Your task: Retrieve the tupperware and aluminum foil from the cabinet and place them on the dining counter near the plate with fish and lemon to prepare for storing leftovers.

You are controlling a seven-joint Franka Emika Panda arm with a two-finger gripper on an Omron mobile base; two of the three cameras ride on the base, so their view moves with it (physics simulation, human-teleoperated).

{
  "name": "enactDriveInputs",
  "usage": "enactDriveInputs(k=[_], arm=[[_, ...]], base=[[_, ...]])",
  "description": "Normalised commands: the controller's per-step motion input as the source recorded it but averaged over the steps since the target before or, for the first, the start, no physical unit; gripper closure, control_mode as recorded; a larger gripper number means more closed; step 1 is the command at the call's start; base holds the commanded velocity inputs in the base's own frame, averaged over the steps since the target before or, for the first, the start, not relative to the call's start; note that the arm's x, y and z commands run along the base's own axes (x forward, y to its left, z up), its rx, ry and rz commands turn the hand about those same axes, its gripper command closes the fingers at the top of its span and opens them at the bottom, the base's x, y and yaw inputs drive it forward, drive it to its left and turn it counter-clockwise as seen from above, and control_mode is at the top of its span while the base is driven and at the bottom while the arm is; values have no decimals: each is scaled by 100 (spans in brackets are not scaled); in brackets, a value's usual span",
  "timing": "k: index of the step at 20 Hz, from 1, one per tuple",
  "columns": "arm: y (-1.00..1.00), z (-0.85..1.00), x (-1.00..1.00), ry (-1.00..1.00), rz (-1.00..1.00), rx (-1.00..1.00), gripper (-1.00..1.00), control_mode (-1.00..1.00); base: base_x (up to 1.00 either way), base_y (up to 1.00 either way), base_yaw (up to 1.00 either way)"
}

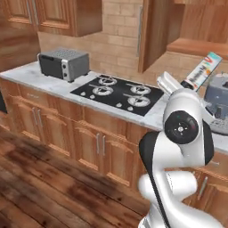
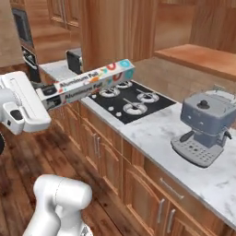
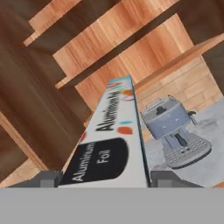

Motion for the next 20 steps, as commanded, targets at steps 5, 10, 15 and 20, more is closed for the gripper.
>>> enactDriveInputs(k=[5,10,15,20], arm=[[0,0,0,0,0,0,100,100],[0,0,0,0,0,0,100,100],[0,0,0,0,0,0,100,100],[0,0,0,0,0,0,100,100]], base=[[-2,38,80],[0,74,72],[0,97,68],[32,75,62]])
